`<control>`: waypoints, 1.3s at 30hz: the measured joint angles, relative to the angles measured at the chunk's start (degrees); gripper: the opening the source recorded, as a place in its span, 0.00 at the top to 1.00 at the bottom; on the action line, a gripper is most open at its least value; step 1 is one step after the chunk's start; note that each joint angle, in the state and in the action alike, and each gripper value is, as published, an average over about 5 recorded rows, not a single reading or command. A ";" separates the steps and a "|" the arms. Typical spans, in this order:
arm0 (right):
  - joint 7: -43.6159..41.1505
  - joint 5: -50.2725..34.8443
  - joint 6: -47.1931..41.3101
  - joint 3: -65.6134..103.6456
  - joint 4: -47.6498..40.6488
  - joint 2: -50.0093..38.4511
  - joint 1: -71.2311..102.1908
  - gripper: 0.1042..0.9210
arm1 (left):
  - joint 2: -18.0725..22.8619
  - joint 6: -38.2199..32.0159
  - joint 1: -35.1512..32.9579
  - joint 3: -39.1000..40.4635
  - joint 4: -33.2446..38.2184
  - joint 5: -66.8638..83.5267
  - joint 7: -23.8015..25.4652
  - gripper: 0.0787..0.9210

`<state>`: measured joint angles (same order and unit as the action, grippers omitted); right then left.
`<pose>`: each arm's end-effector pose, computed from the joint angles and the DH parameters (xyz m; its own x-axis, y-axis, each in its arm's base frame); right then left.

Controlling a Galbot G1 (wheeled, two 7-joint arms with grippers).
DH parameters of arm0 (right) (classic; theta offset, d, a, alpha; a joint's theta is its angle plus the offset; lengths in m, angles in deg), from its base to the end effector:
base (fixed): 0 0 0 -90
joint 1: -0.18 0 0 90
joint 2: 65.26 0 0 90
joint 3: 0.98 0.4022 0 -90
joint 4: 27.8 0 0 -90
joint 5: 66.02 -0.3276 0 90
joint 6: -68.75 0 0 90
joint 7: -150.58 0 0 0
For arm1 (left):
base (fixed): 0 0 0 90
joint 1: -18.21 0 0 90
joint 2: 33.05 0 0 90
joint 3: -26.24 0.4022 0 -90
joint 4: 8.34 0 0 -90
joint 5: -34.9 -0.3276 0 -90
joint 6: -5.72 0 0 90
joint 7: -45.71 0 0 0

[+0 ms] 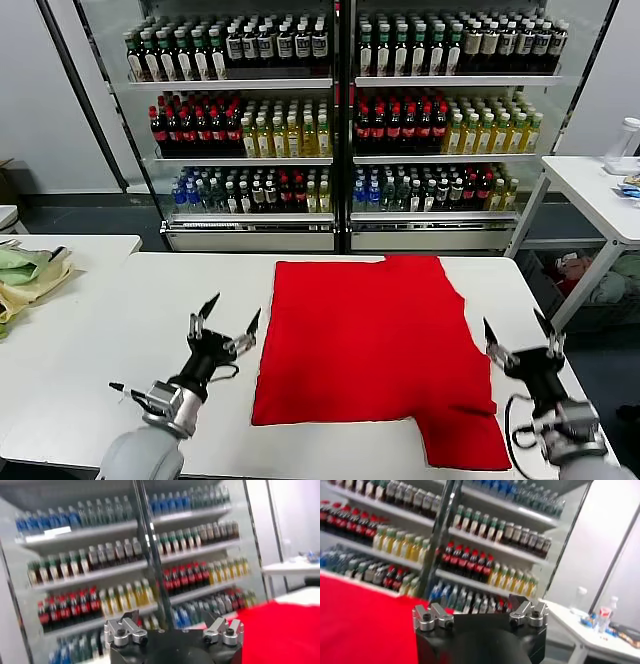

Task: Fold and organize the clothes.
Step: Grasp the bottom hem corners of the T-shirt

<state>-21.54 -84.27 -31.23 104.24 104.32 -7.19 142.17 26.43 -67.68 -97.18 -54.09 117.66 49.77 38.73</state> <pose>0.0489 -0.1507 -0.2593 -0.9601 -0.0106 0.2795 -0.0900 0.9579 -0.2727 0.1489 0.0681 -0.2956 -0.9421 0.2579 0.2143 0.2940 0.9427 0.1578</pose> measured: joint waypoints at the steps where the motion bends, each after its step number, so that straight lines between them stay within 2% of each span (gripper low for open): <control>1: 0.02 -0.13 0.16 0.11 0.06 0.06 0.70 0.12 | -0.24 0.64 -0.43 0.23 0.46 0.26 -0.52 0.12; 9: 0.39 -2.21 2.06 0.52 -0.01 1.33 8.13 0.12 | -3.06 7.91 -4.52 3.79 4.31 4.28 -6.96 0.12; 21: 0.59 -5.01 2.30 -0.62 -1.43 2.04 11.22 0.12 | -4.43 13.77 -4.91 7.99 3.37 8.48 -13.90 0.12; 35: 1.12 -7.64 1.41 -2.62 -2.76 1.70 10.88 0.12 | -4.37 15.67 -4.75 8.73 1.51 14.20 -16.58 0.12; 39: 1.39 -8.54 0.63 -3.09 -3.04 1.66 10.70 0.19 | -4.06 15.60 -4.67 8.81 1.16 15.36 -16.65 0.16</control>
<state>-20.15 -92.81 -30.60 101.15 101.29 -5.53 152.87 22.37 -52.08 -101.85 -45.28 118.82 65.13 22.09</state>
